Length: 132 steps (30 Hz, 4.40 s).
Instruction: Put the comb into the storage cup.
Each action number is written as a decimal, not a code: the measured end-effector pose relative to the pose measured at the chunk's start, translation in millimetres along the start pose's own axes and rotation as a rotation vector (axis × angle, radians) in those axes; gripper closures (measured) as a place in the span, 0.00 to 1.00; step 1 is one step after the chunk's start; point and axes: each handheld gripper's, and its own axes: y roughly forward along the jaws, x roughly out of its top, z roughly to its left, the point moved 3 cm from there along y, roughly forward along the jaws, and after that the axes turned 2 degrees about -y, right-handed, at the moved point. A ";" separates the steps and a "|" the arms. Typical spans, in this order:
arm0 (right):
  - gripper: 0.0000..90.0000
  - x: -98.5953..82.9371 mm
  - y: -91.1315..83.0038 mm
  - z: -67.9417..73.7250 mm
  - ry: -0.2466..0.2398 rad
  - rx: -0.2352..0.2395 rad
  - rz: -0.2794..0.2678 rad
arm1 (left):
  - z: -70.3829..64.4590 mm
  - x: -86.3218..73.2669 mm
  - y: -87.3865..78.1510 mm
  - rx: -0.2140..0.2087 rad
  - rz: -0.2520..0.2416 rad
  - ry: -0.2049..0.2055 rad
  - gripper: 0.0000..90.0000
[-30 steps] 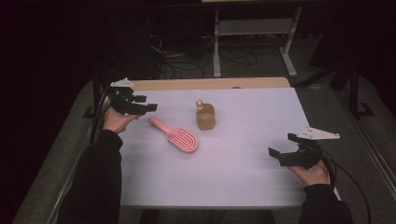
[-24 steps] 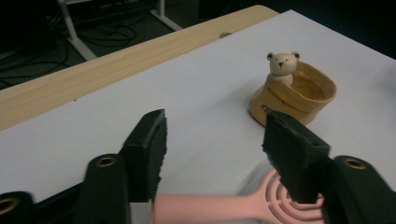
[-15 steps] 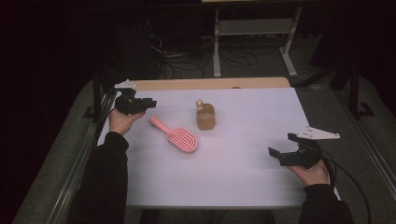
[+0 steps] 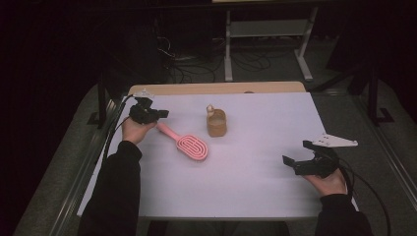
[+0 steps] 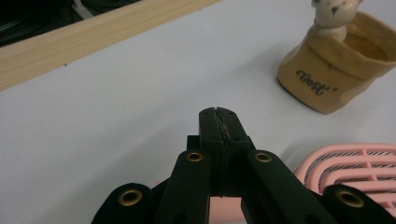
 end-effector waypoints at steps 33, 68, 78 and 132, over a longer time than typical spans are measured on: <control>0.00 -1.0 0.0 -0.5 0.004 0.000 0.003 | 2.2 -36.7 24.3 0.063 0.087 0.029 1.00; 0.00 -1.6 1.3 -0.1 0.008 0.000 0.012 | -3.6 -56.6 -3.1 0.030 0.148 0.105 1.00; 0.00 -1.7 1.6 0.2 0.009 0.003 0.014 | -5.0 -54.8 -12.8 0.001 0.172 0.121 1.00; 0.00 -2.7 3.8 1.5 0.000 0.017 0.030 | -28.4 4.3 -41.8 -0.055 0.297 0.522 0.91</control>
